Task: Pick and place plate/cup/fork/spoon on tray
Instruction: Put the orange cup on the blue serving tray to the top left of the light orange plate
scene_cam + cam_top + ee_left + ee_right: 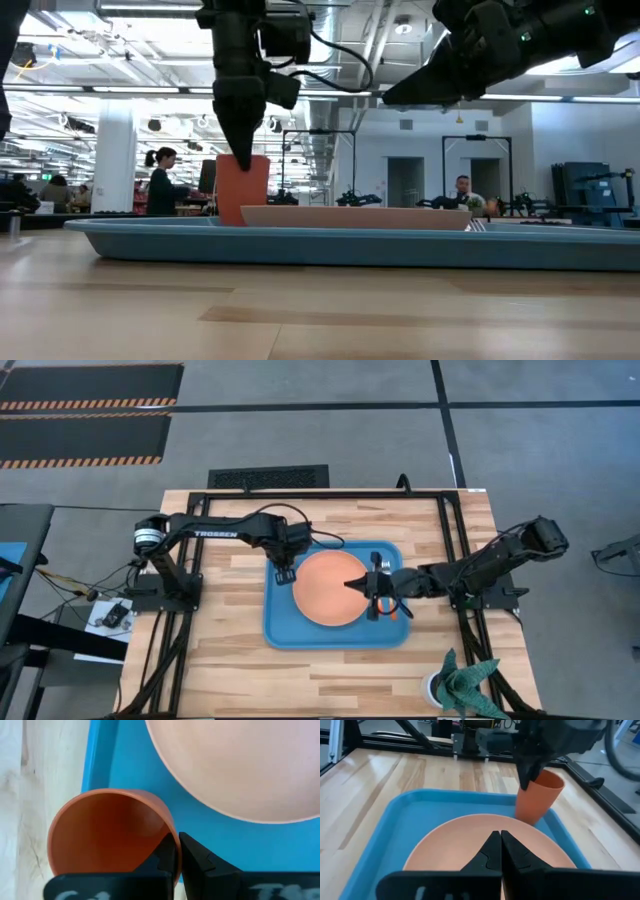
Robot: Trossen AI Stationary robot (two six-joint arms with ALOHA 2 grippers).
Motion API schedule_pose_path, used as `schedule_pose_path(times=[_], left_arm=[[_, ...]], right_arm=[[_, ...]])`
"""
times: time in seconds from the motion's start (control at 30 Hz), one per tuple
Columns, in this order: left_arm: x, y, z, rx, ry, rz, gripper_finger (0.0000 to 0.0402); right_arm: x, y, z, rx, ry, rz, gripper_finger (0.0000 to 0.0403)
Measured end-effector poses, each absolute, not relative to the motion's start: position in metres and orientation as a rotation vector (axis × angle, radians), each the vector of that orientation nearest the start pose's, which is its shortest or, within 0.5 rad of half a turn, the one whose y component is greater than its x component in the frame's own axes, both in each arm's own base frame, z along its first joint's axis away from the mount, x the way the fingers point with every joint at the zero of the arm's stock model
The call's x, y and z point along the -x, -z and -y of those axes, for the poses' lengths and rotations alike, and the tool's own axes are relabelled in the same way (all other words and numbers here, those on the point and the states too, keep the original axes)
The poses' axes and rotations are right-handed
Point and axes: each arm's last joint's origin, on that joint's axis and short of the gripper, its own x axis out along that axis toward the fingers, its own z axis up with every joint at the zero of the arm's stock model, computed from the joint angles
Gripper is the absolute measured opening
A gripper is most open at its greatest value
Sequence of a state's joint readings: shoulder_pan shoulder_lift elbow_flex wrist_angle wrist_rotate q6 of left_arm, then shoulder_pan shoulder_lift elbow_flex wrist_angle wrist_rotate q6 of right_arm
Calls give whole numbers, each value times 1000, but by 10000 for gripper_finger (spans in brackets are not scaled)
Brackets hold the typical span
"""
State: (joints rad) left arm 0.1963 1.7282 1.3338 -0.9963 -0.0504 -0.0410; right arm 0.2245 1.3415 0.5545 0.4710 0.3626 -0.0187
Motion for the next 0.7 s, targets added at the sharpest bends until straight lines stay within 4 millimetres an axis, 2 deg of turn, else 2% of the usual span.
schedule_pose_path(times=[0.7], left_arm=[[-323, -228, -66, 176, -241, -1380, 4]], right_arm=[[-263, -202, -43, 114, 132, -290, 7]])
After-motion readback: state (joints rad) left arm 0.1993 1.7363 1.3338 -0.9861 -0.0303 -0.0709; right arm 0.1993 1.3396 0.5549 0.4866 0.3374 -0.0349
